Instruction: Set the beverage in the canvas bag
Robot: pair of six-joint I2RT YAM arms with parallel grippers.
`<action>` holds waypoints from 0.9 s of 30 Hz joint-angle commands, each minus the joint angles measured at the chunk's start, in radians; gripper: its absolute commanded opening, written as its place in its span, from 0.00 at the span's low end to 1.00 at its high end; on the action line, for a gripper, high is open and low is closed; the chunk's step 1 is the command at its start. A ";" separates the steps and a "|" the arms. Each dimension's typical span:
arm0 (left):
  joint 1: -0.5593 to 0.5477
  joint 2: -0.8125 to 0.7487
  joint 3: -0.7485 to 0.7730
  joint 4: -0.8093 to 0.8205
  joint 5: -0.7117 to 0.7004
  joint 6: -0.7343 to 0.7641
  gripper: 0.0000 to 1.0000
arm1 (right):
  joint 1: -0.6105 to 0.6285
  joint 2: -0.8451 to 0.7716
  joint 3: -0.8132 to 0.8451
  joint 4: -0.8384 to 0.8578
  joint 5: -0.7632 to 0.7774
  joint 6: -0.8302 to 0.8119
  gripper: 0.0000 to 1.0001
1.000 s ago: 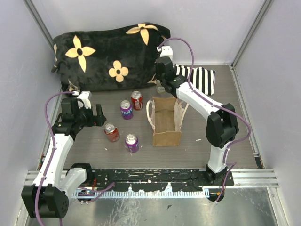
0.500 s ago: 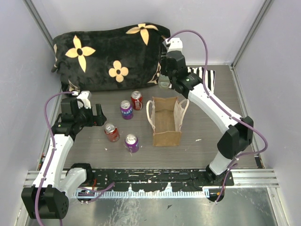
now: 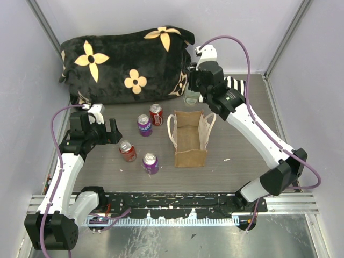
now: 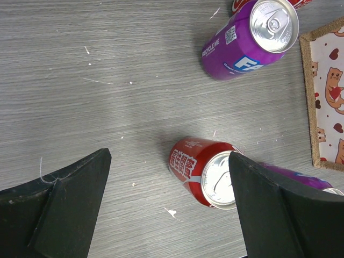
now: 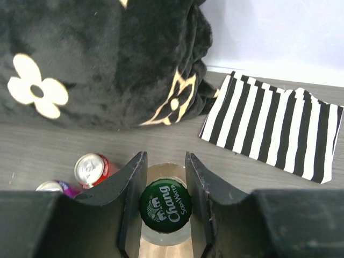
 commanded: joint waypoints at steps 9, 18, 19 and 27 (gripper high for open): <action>0.004 -0.006 0.011 0.011 0.015 -0.010 0.98 | 0.159 -0.232 -0.166 0.080 0.105 0.027 0.01; 0.004 -0.005 0.008 0.011 0.015 -0.011 0.98 | 0.174 -0.267 -0.312 0.130 0.117 0.064 0.01; 0.004 -0.004 0.008 0.012 0.015 -0.010 0.98 | 0.174 -0.265 -0.320 0.140 0.118 0.065 0.01; 0.004 0.003 0.009 0.012 0.014 -0.011 0.98 | 0.174 -0.221 -0.367 0.219 0.122 0.071 0.01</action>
